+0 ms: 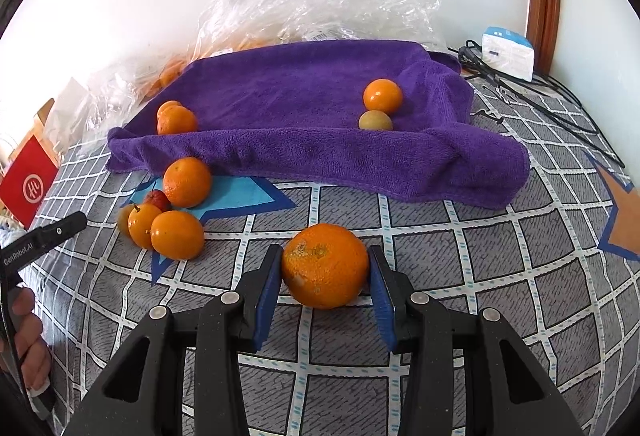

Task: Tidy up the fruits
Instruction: 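Close the right tool on a large orange and lift it off the tablecloth, then grasp a yellow-green fruit with the left tool while the right tool holds its orange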

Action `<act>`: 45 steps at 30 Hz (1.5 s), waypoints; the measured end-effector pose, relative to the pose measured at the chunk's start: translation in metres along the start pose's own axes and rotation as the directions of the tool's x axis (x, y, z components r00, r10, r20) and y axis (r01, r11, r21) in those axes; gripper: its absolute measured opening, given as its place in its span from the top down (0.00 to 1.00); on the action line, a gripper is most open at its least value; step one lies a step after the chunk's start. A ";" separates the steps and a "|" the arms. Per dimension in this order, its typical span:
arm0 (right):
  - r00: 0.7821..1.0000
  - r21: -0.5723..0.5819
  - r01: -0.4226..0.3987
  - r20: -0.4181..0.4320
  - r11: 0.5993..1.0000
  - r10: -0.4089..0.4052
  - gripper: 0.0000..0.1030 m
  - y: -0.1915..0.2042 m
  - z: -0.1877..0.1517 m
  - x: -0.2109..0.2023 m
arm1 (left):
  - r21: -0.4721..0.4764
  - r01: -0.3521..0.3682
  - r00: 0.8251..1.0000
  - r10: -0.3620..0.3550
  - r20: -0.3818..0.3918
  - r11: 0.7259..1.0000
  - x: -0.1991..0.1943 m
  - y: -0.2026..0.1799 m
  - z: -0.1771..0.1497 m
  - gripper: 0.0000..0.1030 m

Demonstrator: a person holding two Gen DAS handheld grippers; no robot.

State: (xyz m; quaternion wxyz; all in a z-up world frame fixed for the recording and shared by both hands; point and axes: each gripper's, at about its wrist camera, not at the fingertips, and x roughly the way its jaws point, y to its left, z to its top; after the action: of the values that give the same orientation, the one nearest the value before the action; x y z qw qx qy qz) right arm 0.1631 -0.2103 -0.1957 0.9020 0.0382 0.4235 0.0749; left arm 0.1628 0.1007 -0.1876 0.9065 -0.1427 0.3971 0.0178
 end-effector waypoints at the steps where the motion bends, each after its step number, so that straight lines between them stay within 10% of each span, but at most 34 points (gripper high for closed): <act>1: 1.000 -0.003 0.000 0.000 1.000 0.000 0.59 0.001 0.000 0.000 | 0.004 -0.003 1.000 0.003 0.000 1.000 0.000 -0.001 0.000 0.46; 36: 0.988 -0.113 0.151 -0.004 0.982 -0.153 0.60 0.021 -0.001 0.003 | 0.083 -0.046 0.999 0.047 -0.019 0.996 0.003 -0.018 -0.004 0.38; 45: 0.997 -0.140 0.078 0.017 0.987 -0.076 0.60 0.025 -0.009 -0.013 | 0.092 -0.046 0.997 0.052 -0.060 0.995 -0.009 -0.015 -0.008 0.38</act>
State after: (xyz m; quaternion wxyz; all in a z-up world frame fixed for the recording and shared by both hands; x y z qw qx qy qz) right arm 0.1456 -0.1875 -0.1885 0.9070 -0.0415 0.4132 0.0694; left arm 0.1532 0.0846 -0.1828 0.8985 -0.0921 0.4288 0.0174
